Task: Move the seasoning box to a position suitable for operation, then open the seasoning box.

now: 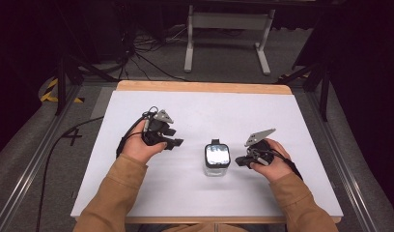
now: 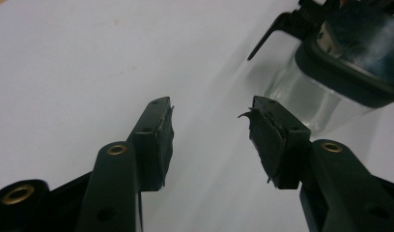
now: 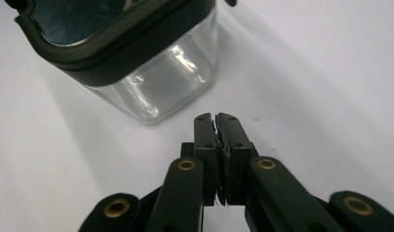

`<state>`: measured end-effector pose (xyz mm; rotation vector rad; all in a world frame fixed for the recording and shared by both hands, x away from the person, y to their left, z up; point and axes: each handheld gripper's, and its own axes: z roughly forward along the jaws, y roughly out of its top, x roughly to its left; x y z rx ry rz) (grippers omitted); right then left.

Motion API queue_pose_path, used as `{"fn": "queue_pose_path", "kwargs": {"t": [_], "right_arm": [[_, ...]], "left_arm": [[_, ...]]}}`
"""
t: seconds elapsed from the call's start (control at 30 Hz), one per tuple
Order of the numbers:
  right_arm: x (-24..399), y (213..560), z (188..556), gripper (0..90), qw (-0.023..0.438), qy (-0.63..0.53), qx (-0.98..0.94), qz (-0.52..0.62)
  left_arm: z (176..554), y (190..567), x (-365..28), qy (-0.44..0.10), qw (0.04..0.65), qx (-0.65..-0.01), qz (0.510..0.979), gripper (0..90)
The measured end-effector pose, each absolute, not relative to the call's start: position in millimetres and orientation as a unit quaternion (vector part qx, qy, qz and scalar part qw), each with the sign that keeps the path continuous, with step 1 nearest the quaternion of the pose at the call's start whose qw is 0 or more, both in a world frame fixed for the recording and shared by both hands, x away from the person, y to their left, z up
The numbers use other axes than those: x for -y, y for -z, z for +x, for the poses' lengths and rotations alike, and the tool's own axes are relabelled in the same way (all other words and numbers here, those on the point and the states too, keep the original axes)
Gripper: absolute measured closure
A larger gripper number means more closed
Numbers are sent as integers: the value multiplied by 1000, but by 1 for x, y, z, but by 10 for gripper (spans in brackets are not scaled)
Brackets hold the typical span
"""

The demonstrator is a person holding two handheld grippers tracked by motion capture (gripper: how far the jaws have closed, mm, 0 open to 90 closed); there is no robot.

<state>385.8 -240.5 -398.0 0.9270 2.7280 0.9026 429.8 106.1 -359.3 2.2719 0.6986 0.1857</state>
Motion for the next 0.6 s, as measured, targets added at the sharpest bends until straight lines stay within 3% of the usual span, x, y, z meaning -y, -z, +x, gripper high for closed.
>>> {"fn": "queue_pose_path", "kwargs": {"t": [0.2, 0.6], "right_arm": [[254, 395, 381, 874, 69, -305, -893, 323], [267, 398, 370, 867, 75, -300, -887, 343]], "left_arm": [[435, 354, -86, -40, 388, -286, 875, 544], [443, 352, -46, -16, 435, -241, 867, 590]]}}
